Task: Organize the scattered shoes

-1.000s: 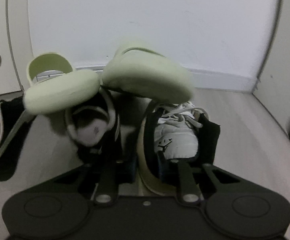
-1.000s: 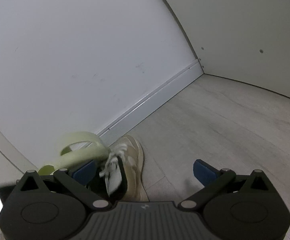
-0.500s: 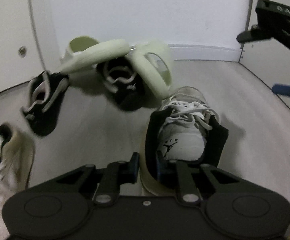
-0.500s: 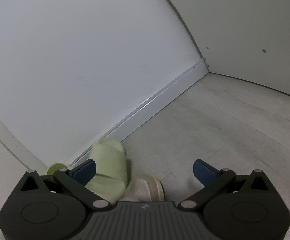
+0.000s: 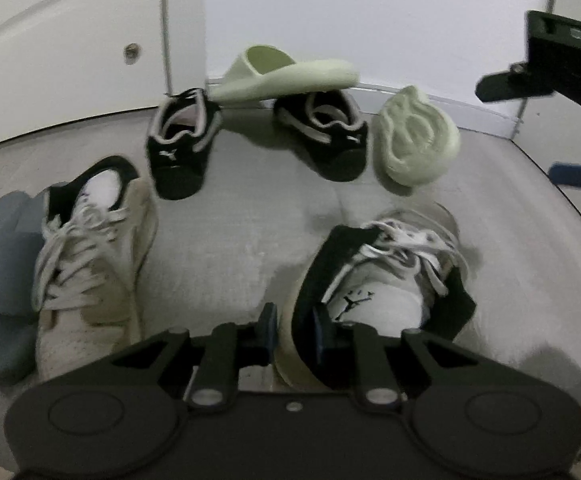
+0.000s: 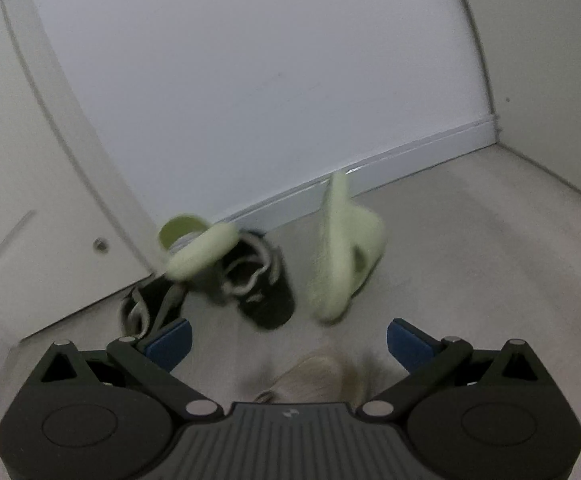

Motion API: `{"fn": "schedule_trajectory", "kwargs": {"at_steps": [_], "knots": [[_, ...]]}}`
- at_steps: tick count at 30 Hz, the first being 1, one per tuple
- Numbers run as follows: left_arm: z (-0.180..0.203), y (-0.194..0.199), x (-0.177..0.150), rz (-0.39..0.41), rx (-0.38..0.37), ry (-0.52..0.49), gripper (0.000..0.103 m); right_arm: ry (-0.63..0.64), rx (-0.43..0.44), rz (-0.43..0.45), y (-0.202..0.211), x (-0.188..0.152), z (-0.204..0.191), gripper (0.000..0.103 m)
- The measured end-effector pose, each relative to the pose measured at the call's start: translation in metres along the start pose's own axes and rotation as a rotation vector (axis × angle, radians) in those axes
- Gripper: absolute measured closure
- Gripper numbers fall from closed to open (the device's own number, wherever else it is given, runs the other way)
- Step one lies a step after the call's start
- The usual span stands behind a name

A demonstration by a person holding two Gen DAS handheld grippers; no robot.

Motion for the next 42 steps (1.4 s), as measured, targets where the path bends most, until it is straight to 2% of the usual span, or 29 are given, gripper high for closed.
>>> {"fn": "schedule_trajectory", "kwargs": {"at_steps": [5, 8, 10, 12, 15, 18, 21, 24, 27, 31, 34, 40, 41, 42], "knots": [[-0.018, 0.000, -0.003, -0.029, -0.050, 0.095, 0.083, -0.014, -0.054, -0.111, 0.005, -0.035, -0.005, 0.000], [-0.026, 0.002, -0.004, -0.044, -0.074, 0.128, 0.083, 0.034, -0.101, -0.151, 0.008, -0.045, -0.015, 0.002], [-0.031, 0.003, -0.005, -0.057, -0.092, 0.150, 0.083, 0.067, -0.108, -0.167, 0.010, -0.051, -0.023, 0.003], [-0.039, 0.006, -0.006, -0.070, -0.107, 0.173, 0.083, 0.088, -0.094, -0.199, 0.013, -0.060, -0.031, 0.010], [-0.051, 0.019, 0.000, -0.031, -0.131, 0.202, 0.083, 0.107, -0.041, -0.278, 0.016, -0.073, -0.040, 0.024], [-0.067, 0.034, 0.012, 0.035, -0.110, 0.226, 0.083, 0.174, 0.019, -0.356, 0.012, -0.087, -0.056, 0.025], [-0.092, 0.045, 0.020, 0.071, -0.095, 0.273, 0.083, 0.302, 0.001, -0.432, 0.002, -0.101, -0.075, 0.025], [-0.119, 0.054, 0.026, 0.107, -0.043, 0.289, 0.083, 0.403, -0.024, -0.497, -0.011, -0.114, -0.087, 0.027], [-0.146, 0.062, 0.029, 0.134, 0.007, 0.307, 0.083, 0.421, 0.003, -0.504, -0.018, -0.116, -0.095, 0.028], [-0.175, 0.064, 0.030, 0.147, 0.054, 0.345, 0.082, 0.319, 0.032, -0.493, -0.024, -0.113, -0.087, 0.028], [-0.188, 0.057, 0.028, 0.122, 0.020, 0.412, 0.082, 0.291, 0.037, -0.482, -0.029, -0.112, -0.086, 0.028], [-0.189, 0.043, 0.024, 0.087, 0.006, 0.421, 0.082, 0.311, 0.015, -0.473, -0.030, -0.114, -0.094, 0.029], [-0.190, 0.041, 0.024, 0.086, 0.002, 0.427, 0.082, 0.318, 0.019, -0.484, -0.030, -0.116, -0.096, 0.032], [-0.191, 0.040, 0.023, 0.085, -0.002, 0.433, 0.082, 0.325, 0.022, -0.495, -0.030, -0.118, -0.098, 0.039]]}}
Point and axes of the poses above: each gripper's, at about its wrist camera, not at the fingertips, and y roughly against the way its jaws point, z to its right, x to its top, the point moved 3 cm from there along -y, roughly the way its jaws point, and after that the axes turned 14 degrees about x, right-handed, at the moved point
